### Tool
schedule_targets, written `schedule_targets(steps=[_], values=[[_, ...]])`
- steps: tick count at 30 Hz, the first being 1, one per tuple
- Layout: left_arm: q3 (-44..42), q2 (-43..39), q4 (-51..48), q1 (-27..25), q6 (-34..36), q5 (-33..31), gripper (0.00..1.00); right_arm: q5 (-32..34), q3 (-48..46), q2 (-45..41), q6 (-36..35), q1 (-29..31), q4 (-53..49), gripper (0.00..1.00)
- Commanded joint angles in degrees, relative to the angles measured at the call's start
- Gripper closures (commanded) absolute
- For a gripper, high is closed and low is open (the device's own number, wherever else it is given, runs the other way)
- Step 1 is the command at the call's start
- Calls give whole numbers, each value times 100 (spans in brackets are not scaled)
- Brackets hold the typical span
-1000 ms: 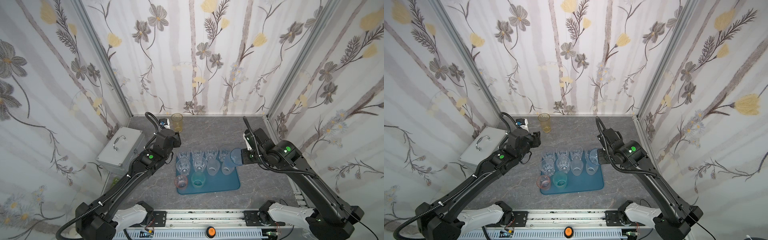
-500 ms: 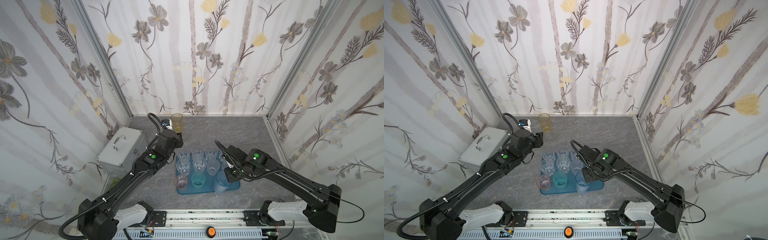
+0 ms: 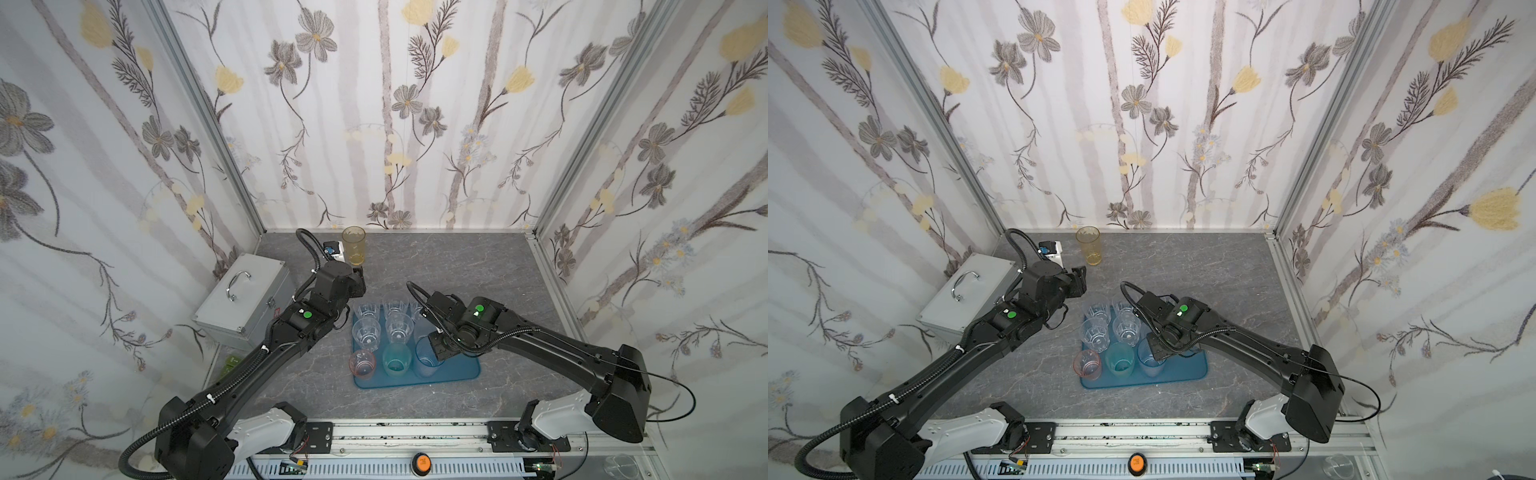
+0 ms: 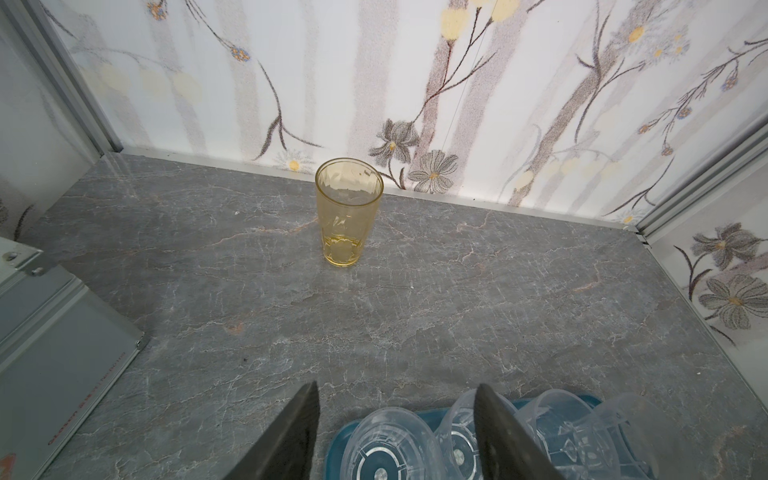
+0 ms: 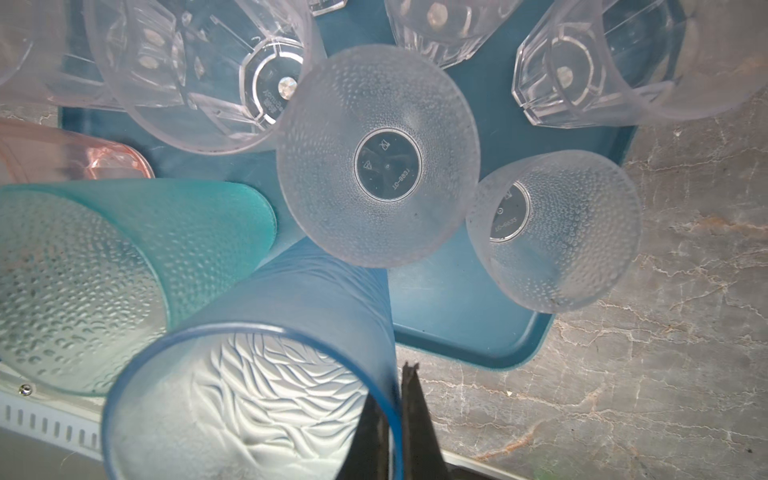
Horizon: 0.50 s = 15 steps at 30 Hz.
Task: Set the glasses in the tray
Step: 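Carry the blue glass onto the tray corner nearest the robot with the right gripper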
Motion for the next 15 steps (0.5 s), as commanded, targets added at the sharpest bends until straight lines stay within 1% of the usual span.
schedule_targets(steps=[1, 3, 6, 7, 9, 12, 15], values=[[38, 34, 185, 10, -25, 3, 38, 430, 22, 27, -41, 6, 41, 100], [24, 19, 202, 10, -17, -19, 38, 459, 18, 29, -58, 10, 59, 98], [-11, -18, 211, 10, -15, -60, 38, 282, -39, 33, -74, 7, 174, 95], [-27, -44, 211, 10, -17, -92, 38, 269, -39, 213, -79, 15, 166, 93], [-76, -101, 228, 10, -25, -121, 38, 183, -39, 220, -106, 19, 194, 90], [-125, -150, 247, 20, -32, -154, 38, -68, -48, 180, -121, 15, 333, 89], [-134, -159, 256, 19, -42, -147, 38, -46, 0, 266, -150, 15, 261, 89]])
